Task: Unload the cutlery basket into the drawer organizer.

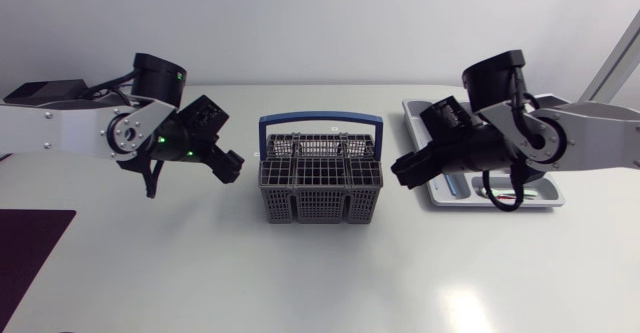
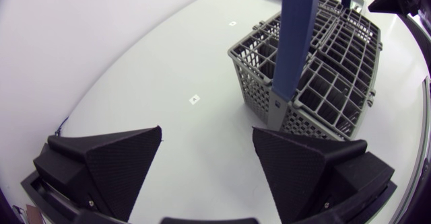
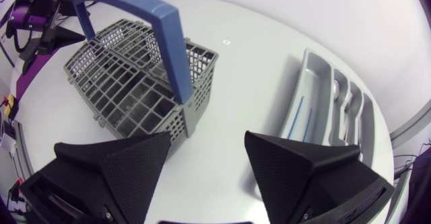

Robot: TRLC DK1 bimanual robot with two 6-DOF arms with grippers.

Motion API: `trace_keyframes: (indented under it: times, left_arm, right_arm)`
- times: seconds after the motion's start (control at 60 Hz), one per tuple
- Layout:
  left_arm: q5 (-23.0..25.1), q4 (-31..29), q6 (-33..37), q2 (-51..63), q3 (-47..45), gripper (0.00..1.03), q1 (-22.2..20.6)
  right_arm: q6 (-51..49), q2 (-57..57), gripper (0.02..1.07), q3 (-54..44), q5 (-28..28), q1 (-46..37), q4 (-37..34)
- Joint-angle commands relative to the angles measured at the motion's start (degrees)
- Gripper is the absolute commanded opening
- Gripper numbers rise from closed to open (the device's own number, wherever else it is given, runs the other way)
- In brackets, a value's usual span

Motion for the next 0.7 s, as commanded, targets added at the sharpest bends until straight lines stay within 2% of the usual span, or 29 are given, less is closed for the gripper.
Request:
trace_keyframes:
  times: [0.0,0.317,0.517,0.683]
  left_arm:
    - [1.3,-0.3,-1.0,-3.9,-2.3,0.99,1.5]
    - [2.2,-2.7,-2.4,-15.3,-6.3,0.99,6.5]
    - [2.6,-7.3,-2.5,-21.9,-7.9,0.99,10.4]
    - [2.6,-5.7,-2.0,-28.8,-12.3,0.99,12.5]
  right_arm:
    - [-1.4,-2.4,1.01,-1.4,0.8,-2.1,-0.9]
    - [-7.2,-8.5,1.02,-3.2,-0.1,-12.3,-1.9]
    - [-10.6,-11.5,1.02,-3.1,-5.9,-21.5,-5.2]
    - [-12.1,-14.2,1.02,-3.4,-11.7,-27.7,-7.2]
